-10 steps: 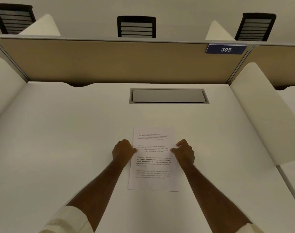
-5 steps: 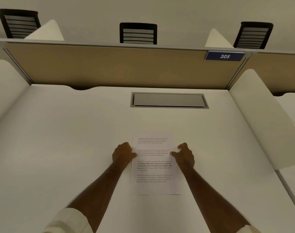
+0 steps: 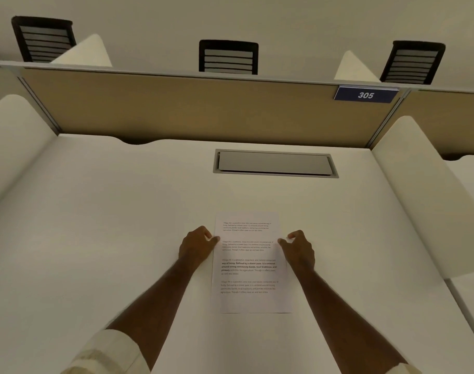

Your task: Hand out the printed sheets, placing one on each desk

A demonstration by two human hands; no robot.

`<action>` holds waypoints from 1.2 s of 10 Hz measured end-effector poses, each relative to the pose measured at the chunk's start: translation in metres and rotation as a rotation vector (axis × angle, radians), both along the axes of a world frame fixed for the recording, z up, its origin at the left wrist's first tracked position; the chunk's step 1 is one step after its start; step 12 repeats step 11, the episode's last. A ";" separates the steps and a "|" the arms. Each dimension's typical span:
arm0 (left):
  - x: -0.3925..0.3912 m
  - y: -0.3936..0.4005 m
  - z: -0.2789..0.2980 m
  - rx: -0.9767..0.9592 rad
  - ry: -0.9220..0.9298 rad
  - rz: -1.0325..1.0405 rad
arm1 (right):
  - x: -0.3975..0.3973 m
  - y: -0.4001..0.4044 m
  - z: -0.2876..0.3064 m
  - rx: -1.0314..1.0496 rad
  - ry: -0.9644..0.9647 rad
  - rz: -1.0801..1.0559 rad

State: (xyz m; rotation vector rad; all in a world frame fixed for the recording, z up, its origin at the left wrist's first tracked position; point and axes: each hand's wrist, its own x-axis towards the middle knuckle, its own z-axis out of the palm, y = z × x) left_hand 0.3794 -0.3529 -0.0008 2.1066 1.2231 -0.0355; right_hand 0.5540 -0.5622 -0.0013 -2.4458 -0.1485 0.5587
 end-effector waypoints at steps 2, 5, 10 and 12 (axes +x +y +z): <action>-0.010 -0.005 -0.005 0.312 -0.090 -0.243 | -0.007 -0.006 0.003 -0.054 -0.282 0.232; -0.011 -0.007 -0.020 0.345 0.153 -0.576 | -0.016 -0.011 -0.007 -0.077 -0.378 0.382; -0.007 -0.009 -0.003 0.593 -0.034 -0.562 | -0.013 -0.009 -0.006 -0.223 -0.515 0.671; 0.002 -0.008 0.004 0.663 -0.071 -0.542 | -0.013 -0.003 0.001 -0.210 -0.560 0.677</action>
